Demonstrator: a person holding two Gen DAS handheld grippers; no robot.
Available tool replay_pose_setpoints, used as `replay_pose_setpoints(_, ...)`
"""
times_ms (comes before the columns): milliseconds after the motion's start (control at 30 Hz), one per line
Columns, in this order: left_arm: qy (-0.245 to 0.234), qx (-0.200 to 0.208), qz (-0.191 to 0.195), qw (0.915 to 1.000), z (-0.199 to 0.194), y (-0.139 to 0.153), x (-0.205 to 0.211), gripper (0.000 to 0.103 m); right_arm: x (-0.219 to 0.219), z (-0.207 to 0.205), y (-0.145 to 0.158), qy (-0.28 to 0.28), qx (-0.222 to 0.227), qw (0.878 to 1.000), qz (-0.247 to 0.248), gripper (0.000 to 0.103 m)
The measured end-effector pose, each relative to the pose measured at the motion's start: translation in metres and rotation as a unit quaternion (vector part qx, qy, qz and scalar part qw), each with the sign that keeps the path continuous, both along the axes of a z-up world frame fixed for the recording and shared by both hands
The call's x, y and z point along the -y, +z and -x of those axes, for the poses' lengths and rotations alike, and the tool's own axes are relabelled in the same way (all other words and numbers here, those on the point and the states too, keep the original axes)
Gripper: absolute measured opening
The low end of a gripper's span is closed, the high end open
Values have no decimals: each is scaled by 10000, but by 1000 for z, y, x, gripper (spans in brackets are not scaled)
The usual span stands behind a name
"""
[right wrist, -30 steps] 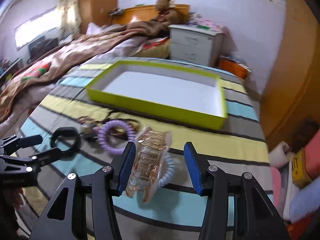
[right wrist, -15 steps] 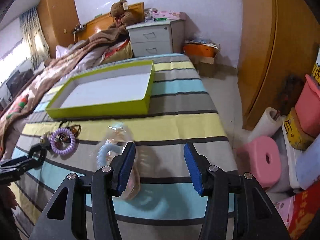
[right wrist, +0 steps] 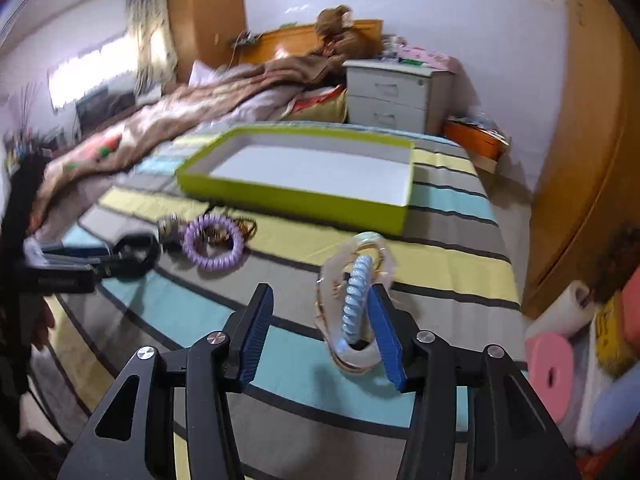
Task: Organize jewelry
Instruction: 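Lift the claw clip with the right gripper, shaking off the blue coil tie, then lower the left gripper onto the black watch band while the right gripper holds the claw clip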
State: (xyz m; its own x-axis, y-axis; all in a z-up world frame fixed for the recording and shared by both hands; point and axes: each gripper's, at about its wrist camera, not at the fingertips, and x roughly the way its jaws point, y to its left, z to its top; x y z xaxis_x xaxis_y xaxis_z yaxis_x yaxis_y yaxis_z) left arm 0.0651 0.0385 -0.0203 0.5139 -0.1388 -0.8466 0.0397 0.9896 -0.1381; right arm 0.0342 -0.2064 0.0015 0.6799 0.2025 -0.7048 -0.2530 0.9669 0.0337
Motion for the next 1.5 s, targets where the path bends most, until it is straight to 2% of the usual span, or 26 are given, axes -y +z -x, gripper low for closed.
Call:
replay_pose_setpoints(67,-2,24,1,10000,1,0,0,83,1,-2,0,-230,21,9997,68,35)
replay_pose_setpoints(200,-33,17,-9,10000,1,-1,-1,83,11,23,21,-610,860,9944,-52,35)
replay_pose_setpoints(267,-8,20,-32,10000,1,-1,0,83,11,27,20,-369,756,9962,-225,35)
replay_pose_setpoints(367,23,40,-99,9999,2,-2,3,84,7,20,6,-102,278,9993,-214,30)
replay_pose_setpoints(467,-44,40,-235,9997,3,-2,6,84,13,15,-1,-286,45,9996,-19,25)
replay_pose_setpoints(500,-49,41,-248,9997,3,-3,7,84,15,13,-3,-267,-48,9996,-38,20)
replay_pose_setpoints(533,-38,45,-237,9997,3,-2,6,84,15,12,-4,-221,-132,9997,-45,19)
replay_pose_setpoints(633,10,23,-174,9998,2,-2,5,84,13,19,5,-169,72,9997,155,19)
replay_pose_setpoints(700,-17,19,-187,9998,2,-2,4,84,13,28,13,-26,298,9995,-51,19)
replay_pose_setpoints(767,-12,50,-168,9998,3,-2,4,84,7,32,15,180,420,9989,-51,19)
replay_pose_setpoints(833,8,76,-167,9998,3,-2,4,84,-3,24,8,303,308,9989,190,19)
replay_pose_setpoints(900,13,76,-182,9998,4,-2,4,84,-5,12,1,239,110,9994,204,19)
replay_pose_setpoints(1067,7,74,-105,9999,4,-2,2,84,-2,1,0,-27,12,9995,325,19)
replay_pose_setpoints(1267,-19,90,-176,9998,4,-3,3,84,-6,-14,-12,77,-310,9986,428,19)
replay_pose_setpoints(1367,-30,77,-217,9997,4,-3,4,84,-8,-13,-12,-10,-203,9986,486,13)
replay_pose_setpoints(1500,23,146,-85,9999,3,-2,2,84,-5,-9,-9,-90,-88,9987,501,12)
